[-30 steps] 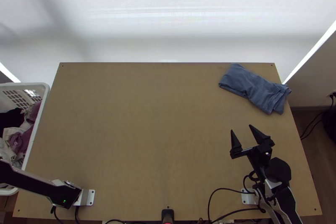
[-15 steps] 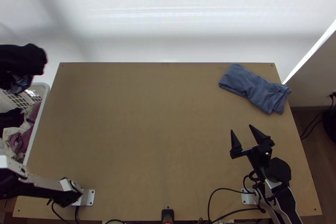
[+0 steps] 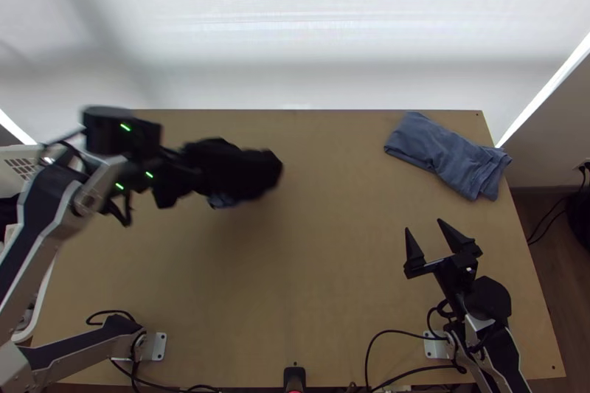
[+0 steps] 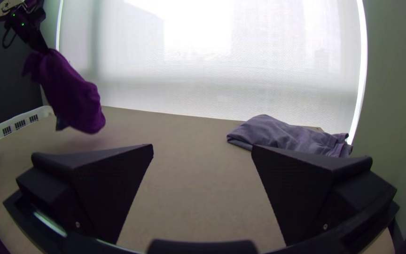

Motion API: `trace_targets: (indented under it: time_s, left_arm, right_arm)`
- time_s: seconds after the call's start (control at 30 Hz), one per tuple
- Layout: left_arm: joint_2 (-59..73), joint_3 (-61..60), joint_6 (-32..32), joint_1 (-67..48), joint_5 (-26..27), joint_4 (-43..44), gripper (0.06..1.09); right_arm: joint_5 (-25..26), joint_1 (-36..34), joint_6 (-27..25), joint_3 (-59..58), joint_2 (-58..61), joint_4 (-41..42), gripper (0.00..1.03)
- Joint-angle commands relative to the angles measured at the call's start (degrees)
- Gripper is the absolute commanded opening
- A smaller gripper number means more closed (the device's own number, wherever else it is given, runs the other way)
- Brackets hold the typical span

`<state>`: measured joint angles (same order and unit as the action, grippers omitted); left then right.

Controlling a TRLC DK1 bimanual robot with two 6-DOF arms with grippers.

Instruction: Fold the t-shirt

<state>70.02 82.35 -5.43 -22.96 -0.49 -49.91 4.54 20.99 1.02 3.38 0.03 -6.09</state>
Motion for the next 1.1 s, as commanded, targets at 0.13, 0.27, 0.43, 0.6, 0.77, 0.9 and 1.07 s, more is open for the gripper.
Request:
trace_targets:
  time_s: [0.13, 0.27, 0.43, 0.6, 0.77, 0.9, 1.07]
  left_arm:
    - [-2.1, -16.1, -6.3, -16.6, -4.5, 11.8, 0.10]
    - [-0.1, -21.1, -7.8, -21.3, -6.0, 17.8, 0.10]
    - [5.0, -22.6, -8.7, -22.0, -6.7, 22.4, 0.10]
    - [10.8, -21.3, -8.2, -19.0, -7.0, 28.5, 0.51]
    - [15.2, -16.6, -7.7, -14.7, -7.9, 31.4, 1.04]
    - [10.9, -14.3, -8.1, -13.5, -7.9, 31.4, 1.04]
    - [5.7, -8.5, -7.6, -13.2, -7.9, 23.0, 1.04]
  right_arm:
    - [0.4, 0.6, 0.2, -0.6, -0.2, 0.8, 0.99]
    - [0.4, 0.6, 0.2, -0.6, -0.2, 0.8, 0.99]
    - [0.4, 0.6, 0.2, -0.6, -0.2, 0.8, 0.99]
    - [0.4, 0.6, 0.2, -0.6, -0.2, 0.8, 0.99]
    - [0.4, 0.6, 0.2, -0.6, -0.2, 0.8, 0.99]
    - [0.4, 0.6, 0.2, -0.6, -0.2, 0.8, 0.99]
    - [0.4, 0.6, 0.2, -0.6, -0.2, 0.8, 0.99]
